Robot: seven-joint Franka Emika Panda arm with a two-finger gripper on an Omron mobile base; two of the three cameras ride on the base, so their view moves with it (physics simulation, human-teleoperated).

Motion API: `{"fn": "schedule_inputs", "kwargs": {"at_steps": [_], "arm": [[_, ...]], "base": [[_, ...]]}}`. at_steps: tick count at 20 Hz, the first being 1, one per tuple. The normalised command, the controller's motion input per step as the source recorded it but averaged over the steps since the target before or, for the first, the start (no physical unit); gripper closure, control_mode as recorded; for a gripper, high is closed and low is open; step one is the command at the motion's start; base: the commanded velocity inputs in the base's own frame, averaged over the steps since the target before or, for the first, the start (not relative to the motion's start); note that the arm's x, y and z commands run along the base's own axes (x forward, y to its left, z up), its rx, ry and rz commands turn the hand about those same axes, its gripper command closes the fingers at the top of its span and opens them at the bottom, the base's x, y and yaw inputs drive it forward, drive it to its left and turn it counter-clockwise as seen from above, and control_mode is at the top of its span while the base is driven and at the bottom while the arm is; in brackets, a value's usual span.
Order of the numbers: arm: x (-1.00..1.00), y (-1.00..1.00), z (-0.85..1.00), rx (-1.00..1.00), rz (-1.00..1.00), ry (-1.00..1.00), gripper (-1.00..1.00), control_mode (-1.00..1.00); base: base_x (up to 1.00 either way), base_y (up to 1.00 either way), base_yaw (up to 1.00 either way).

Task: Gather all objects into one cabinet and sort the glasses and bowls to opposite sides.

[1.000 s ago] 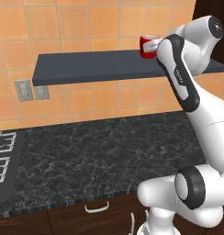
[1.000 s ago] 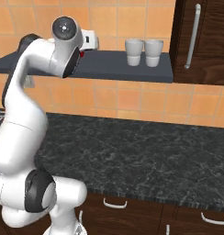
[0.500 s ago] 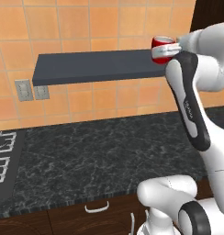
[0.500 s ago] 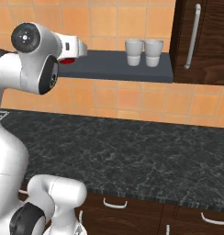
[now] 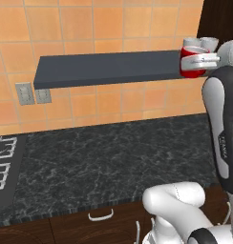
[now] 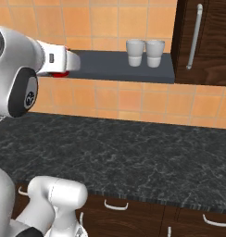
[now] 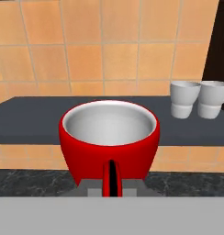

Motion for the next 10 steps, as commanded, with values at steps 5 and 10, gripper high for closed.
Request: {"fn": "schedule_inputs", "kwargs": {"at_steps": [5,10], "arm": [[-1.00,0.02,0.00,0.00,-0.06,0.00,1.00,-1.00],[-0.51,0.11,0.01,0.00,-0.10,0.03,1.00,-1.00]], "base": [[0.00,0.00,0.00],[0.00,0.00,0.00]]}}
